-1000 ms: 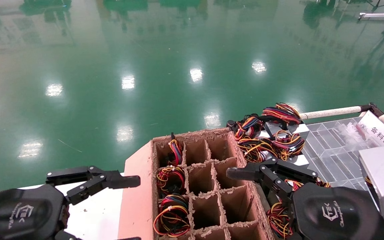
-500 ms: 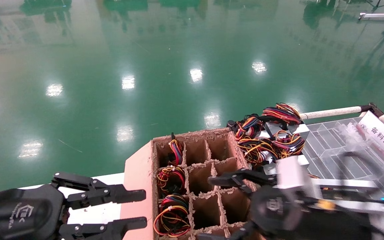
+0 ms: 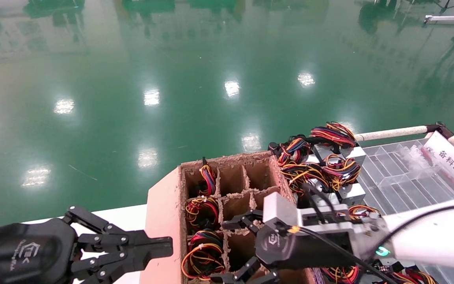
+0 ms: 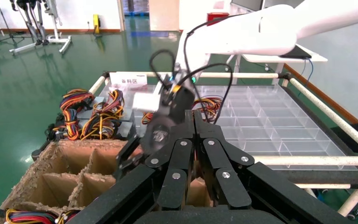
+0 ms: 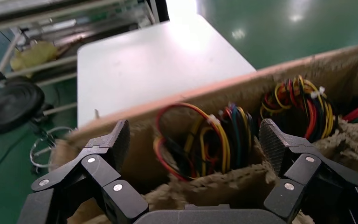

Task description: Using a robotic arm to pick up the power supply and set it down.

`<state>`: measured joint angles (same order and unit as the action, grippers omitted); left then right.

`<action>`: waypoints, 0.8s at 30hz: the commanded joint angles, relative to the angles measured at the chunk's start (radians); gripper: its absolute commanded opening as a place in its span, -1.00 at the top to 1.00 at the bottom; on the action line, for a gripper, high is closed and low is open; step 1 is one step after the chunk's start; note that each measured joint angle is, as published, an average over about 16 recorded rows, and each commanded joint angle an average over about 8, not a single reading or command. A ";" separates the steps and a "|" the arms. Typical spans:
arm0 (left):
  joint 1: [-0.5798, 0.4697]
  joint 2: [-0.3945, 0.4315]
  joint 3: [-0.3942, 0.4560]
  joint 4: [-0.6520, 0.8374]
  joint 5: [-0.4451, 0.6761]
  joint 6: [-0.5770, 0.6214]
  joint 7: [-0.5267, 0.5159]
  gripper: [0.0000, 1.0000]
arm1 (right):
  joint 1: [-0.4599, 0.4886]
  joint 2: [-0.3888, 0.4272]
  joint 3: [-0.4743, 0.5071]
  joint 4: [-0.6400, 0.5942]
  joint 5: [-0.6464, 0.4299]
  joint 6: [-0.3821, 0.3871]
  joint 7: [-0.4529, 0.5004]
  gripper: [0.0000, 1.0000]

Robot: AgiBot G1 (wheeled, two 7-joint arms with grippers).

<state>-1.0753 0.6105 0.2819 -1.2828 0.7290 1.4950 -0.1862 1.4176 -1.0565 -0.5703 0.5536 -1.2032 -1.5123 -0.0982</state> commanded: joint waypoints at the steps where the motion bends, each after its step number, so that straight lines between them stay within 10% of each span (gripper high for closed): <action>1: 0.000 0.000 0.000 0.000 0.000 0.000 0.000 1.00 | 0.030 -0.033 -0.017 -0.068 -0.028 -0.001 -0.034 -1.00; 5: 0.000 0.000 0.000 0.000 0.000 0.000 0.000 1.00 | 0.075 -0.084 -0.031 -0.179 -0.055 0.014 -0.103 -0.79; 10: 0.000 0.000 0.001 0.000 -0.001 0.000 0.000 0.96 | 0.114 -0.135 -0.039 -0.294 -0.076 0.061 -0.168 0.40; 13: 0.000 0.000 0.001 0.000 -0.001 0.000 0.001 0.47 | 0.129 -0.158 -0.041 -0.344 -0.084 0.095 -0.195 0.94; 19: 0.000 -0.001 0.001 0.000 -0.001 -0.001 0.001 -0.89 | 0.147 -0.182 -0.038 -0.405 -0.082 0.106 -0.229 1.00; 24: 0.000 -0.001 0.002 0.000 -0.001 -0.001 0.001 -1.00 | 0.153 -0.192 -0.032 -0.438 -0.070 0.065 -0.244 1.00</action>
<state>-1.0757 0.6097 0.2838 -1.2828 0.7277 1.4942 -0.1853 1.5675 -1.2474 -0.6049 0.1160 -1.2771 -1.4397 -0.3402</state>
